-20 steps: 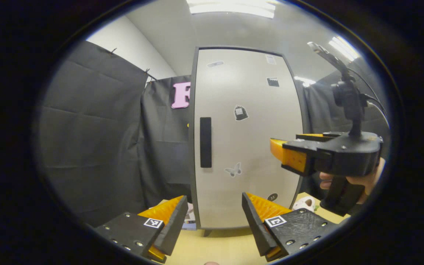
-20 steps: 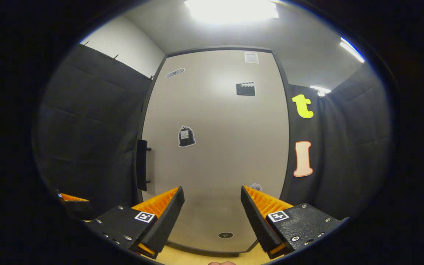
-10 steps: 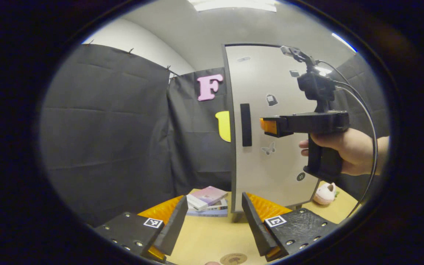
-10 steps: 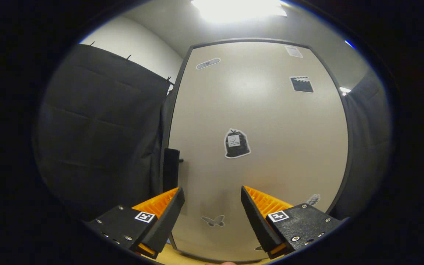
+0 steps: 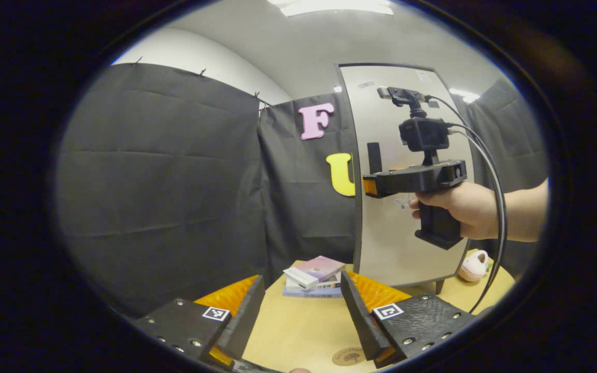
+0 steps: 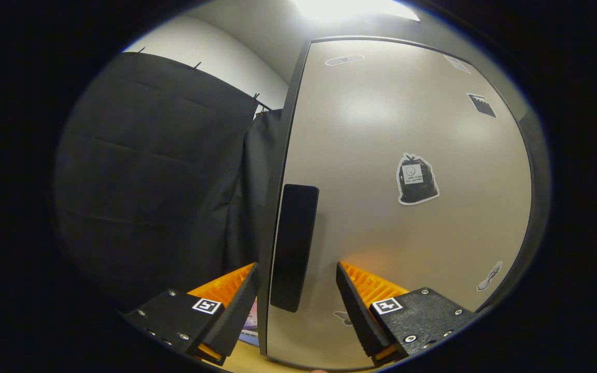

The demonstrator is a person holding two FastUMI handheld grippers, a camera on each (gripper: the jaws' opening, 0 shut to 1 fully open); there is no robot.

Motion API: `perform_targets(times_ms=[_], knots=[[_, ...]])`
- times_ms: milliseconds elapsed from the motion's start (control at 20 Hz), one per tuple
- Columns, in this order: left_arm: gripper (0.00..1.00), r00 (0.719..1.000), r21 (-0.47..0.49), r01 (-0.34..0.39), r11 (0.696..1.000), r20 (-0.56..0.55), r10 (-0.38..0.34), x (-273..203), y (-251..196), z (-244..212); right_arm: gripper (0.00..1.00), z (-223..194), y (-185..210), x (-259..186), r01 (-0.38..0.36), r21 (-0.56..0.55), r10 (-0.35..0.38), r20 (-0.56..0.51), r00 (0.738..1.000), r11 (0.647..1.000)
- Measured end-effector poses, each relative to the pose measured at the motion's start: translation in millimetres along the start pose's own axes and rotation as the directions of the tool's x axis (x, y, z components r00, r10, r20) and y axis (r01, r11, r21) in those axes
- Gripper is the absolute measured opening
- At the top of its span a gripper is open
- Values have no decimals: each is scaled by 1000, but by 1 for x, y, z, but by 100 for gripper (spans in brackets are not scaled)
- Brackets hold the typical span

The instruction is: Open the cabinet door with the right hand, grasp the bottle in the cabinet with the left hand and place it on the coaster, then close the cabinet door with the right hand.

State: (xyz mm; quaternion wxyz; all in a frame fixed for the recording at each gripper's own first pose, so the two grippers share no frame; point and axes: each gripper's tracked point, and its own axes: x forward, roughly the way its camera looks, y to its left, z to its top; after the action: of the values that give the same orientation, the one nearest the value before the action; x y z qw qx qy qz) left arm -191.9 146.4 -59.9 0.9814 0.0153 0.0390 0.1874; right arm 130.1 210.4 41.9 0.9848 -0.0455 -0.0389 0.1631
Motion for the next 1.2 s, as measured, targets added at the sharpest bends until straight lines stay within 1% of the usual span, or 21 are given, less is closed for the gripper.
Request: perform_targets(times_ms=[50,150,200,300,350,400,450,500,550,600,650,700,750,800,900,950,1000,1050,1100,1150,1200], knots=[[84,1000,-8,9,1000,-5,-9,1,0,-3,90,0,-3,-3,12,3,-12,2,1000,1000],[84,1000,-16,22,1000,-16,-22,4,-1,-10,90,3,-5,-5,14,17,-14,23,1000,1000],[84,999,-21,33,999,-15,-33,7,-2,-12,89,0,-2,-3,3,16,-3,14,1000,1000],[89,998,-29,55,998,-8,-55,11,-5,-11,89,-10,4,4,-7,14,7,-27,1000,1000],[85,998,-30,64,998,-1,-64,12,-5,-9,86,-14,7,7,-12,25,13,-44,999,1000],[84,997,-28,71,997,7,-71,10,-5,-9,83,-20,13,12,-29,34,31,-63,998,999],[84,997,-27,79,997,11,-78,7,-5,-8,67,-27,17,14,-45,27,47,-93,995,999],[89,997,-29,83,996,8,-83,5,-4,-9,55,-36,20,17,-60,11,61,-134,989,998],[84,996,-35,86,996,2,-86,5,-3,-11,38,-31,19,17,-60,21,62,-123,990,998],[89,996,-44,87,995,3,-87,5,-1,-13,36,-33,19,15,-71,39,76,-140,987,997],[84,996,-57,90,994,5,-90,6,3,-13,34,-31,19,14,-81,72,91,-143,986,994],[89,996,-68,93,993,5,-93,8,8,-14,33,-33,19,14,-87,92,101,-159,982,992],[89,995,-75,96,993,2,-96,9,12,-16,30,-32,18,14,-85,95,100,-172,980,992],[84,995,-81,98,992,-3,-98,10,15,-20,30,-33,18,13,-77,90,93,-187,978,993],[84,995,-95,102,990,-6,-103,11,21,-23,26,-34,18,13,-66,83,81,-196,977,994],[89,995,-97,103,990,-6,-105,11,21,-23,22,-33,18,12,-69,91,86,-196,977,993],[89,995,-84,99,992,-7,-100,13,24,-22,20,-34,20,10,-79,103,98,-198,975,992],[84,995,-58,103,993,7,-103,16,25,-17,19,-34,21,7,-96,110,116,-197,973,989],[89,993,-32,113,993,30,-112,19,26,-9,19,-33,22,2,-116,107,135,-196,971,987],[84,992,-12,122,992,45,-121,23,25,-2,19,-32,23,-3,-136,102,153,-191,970,986],[89,989,-2,136,991,59,-135,23,21,2,19,-32,24,-6,-154,100,171,-186,968,983]])
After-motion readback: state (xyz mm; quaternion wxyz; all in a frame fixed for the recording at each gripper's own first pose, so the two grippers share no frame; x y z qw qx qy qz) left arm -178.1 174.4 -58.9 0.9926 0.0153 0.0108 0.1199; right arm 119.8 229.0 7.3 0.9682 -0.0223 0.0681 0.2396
